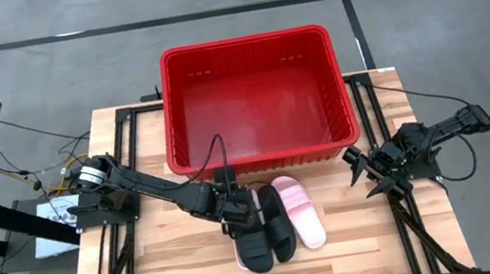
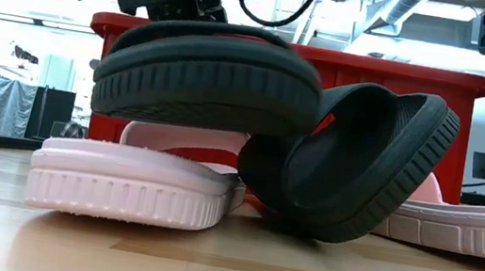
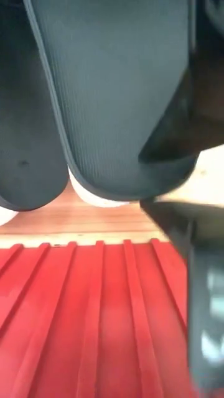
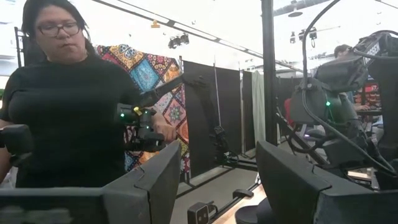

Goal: Pick and place slides into bin
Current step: Put the left black slide into the red bin

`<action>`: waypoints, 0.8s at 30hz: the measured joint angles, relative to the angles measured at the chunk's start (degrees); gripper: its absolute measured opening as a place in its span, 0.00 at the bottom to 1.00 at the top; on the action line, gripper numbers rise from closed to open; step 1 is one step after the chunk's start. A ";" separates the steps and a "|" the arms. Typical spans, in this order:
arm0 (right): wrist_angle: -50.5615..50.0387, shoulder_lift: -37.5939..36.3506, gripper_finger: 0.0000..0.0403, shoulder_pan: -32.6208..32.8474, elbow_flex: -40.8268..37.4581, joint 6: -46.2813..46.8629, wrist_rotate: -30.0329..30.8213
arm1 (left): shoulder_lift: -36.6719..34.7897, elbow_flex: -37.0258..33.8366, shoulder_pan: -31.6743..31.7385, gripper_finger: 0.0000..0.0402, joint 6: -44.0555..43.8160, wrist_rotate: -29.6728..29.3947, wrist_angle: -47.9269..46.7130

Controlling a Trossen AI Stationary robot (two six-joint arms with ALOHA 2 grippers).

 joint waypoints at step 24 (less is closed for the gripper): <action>0.00 0.00 0.50 0.02 0.00 0.00 -0.01 | -0.02 10.08 -2.68 0.00 -5.76 -3.74 -6.63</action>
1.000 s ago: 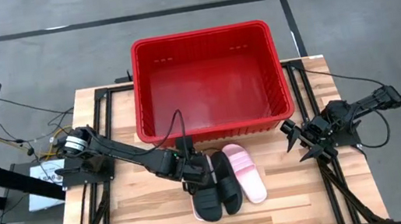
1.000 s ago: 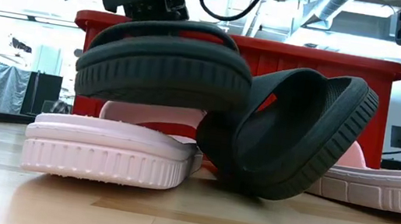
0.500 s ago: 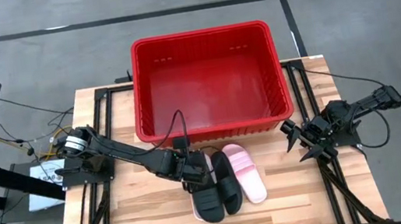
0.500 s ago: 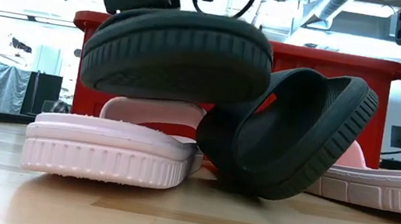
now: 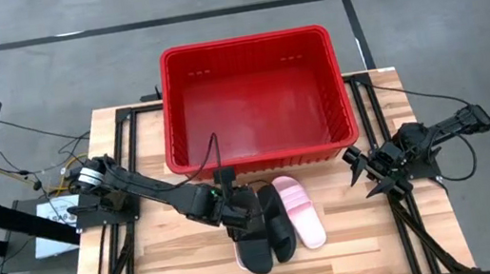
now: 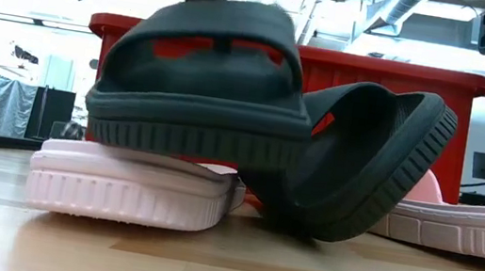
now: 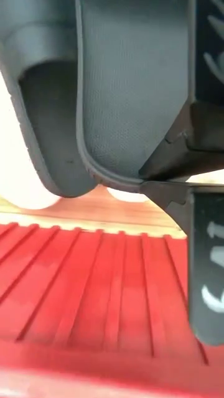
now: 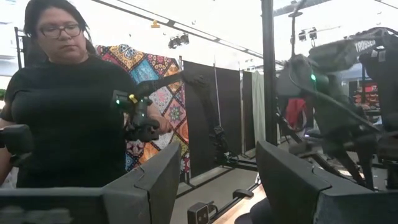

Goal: Pick and place slides into bin
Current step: Put the left black slide into the red bin

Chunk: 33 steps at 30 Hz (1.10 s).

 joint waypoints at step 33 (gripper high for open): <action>0.00 0.00 0.50 0.00 0.00 0.00 0.01 | 0.00 24.43 -9.45 0.00 -4.45 -5.68 -18.03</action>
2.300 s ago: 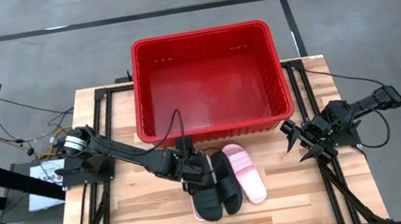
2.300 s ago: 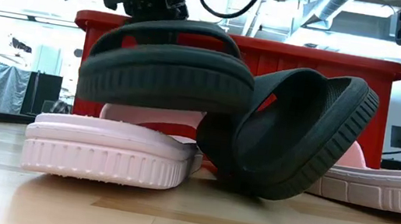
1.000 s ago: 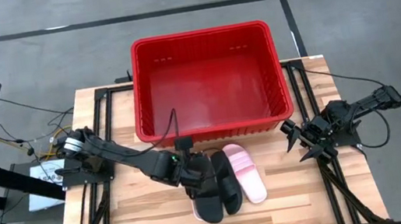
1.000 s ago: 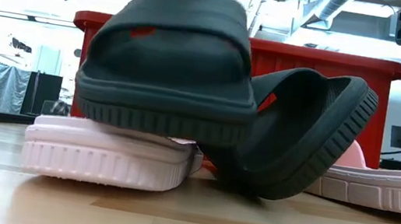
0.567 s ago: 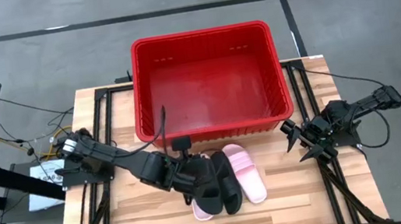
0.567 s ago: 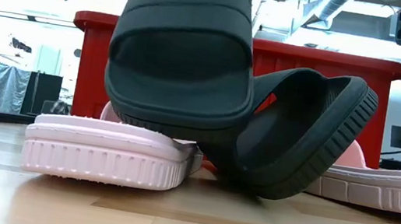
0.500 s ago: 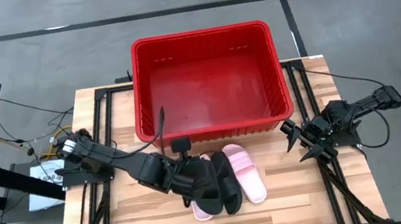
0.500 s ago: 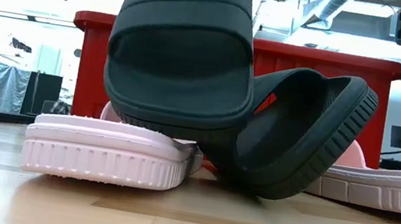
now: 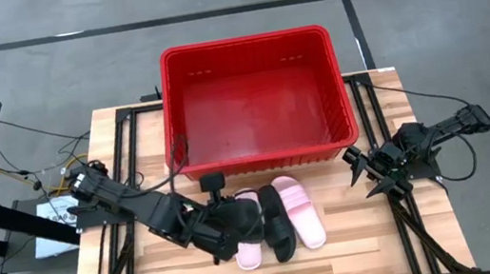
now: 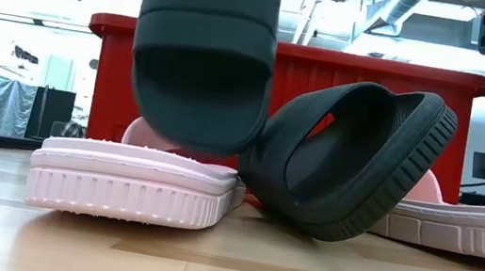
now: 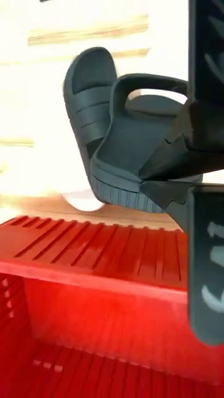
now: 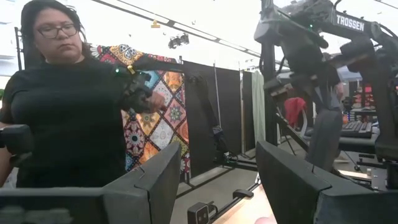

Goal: Pick and place slides into bin
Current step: Put the left black slide into the red bin

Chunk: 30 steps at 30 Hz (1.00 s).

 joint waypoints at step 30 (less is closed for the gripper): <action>0.00 0.00 0.50 0.00 0.00 -0.01 -0.01 | -0.15 19.32 -0.70 0.00 -1.48 -7.34 -15.31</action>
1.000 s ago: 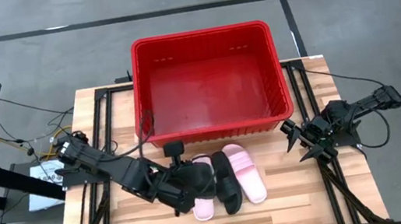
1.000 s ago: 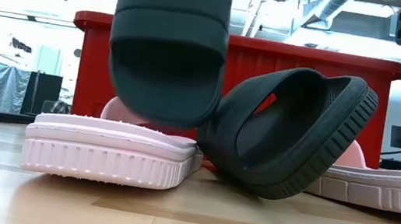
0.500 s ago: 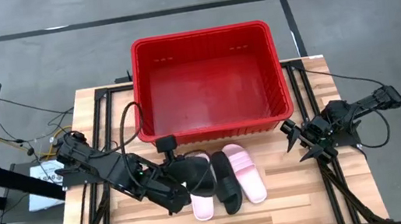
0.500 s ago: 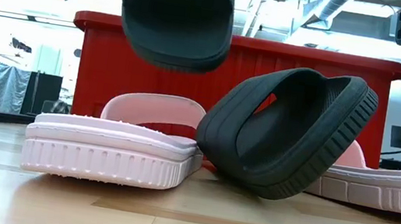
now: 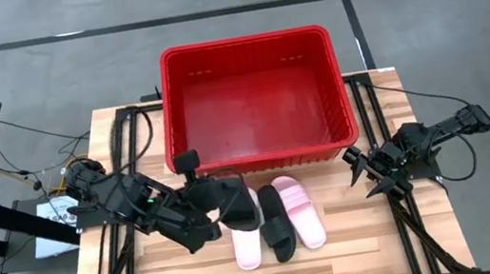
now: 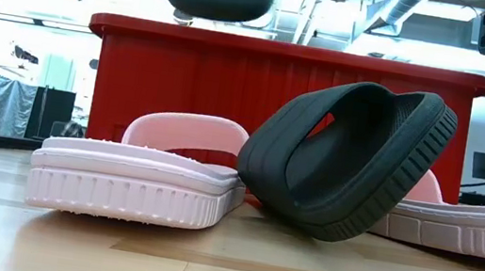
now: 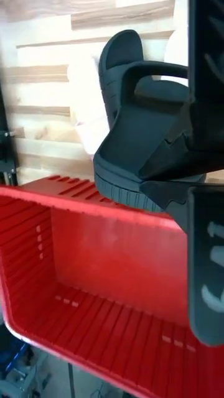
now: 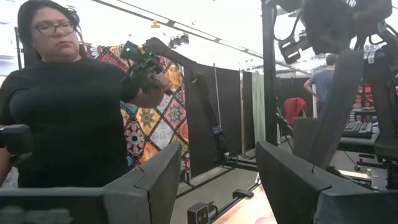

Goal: Pick and place slides into bin
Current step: Put the left black slide into the red bin

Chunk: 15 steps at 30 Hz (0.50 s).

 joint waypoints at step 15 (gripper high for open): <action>0.00 -0.02 0.50 0.00 0.00 0.02 0.00 | -6.35 -0.08 8.36 0.00 8.82 -1.27 -0.01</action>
